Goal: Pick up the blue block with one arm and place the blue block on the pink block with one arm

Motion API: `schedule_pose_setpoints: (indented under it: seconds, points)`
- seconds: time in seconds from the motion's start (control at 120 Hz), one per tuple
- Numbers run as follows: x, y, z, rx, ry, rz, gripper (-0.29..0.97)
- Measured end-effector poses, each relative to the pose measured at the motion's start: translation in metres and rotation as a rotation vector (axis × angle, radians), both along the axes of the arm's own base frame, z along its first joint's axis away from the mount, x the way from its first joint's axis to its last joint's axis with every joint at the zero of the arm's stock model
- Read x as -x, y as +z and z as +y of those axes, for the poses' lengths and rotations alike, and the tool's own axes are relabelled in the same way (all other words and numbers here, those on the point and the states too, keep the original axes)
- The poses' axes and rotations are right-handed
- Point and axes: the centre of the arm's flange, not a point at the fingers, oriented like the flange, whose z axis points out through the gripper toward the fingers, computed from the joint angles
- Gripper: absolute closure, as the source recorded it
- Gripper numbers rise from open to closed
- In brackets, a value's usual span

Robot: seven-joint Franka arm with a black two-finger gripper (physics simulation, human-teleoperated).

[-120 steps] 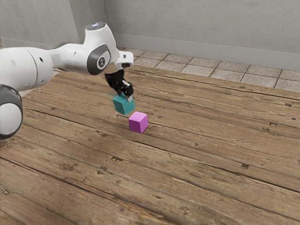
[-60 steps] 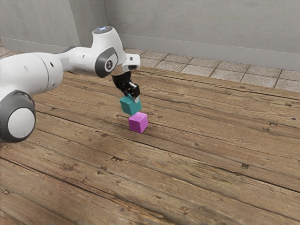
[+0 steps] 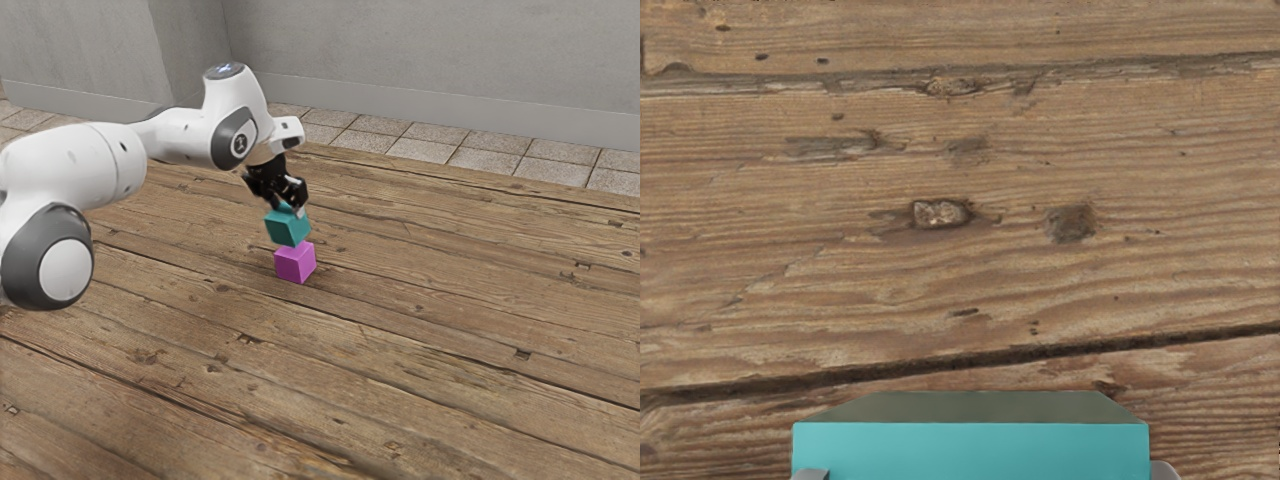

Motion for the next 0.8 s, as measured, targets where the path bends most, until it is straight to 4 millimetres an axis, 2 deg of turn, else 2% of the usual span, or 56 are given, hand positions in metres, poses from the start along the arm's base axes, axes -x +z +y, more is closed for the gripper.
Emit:
schedule_pose_setpoints:
  seconds: [0.133,0.267,0.8]
  points:
    - [-0.003,-0.001,-0.001,0.013,0.039,-0.005,0.49]
    - [-0.004,0.002,-0.011,0.022,0.057,-0.007,0.49]
    - [0.0,0.0,-0.018,0.032,0.119,0.006,0.49]
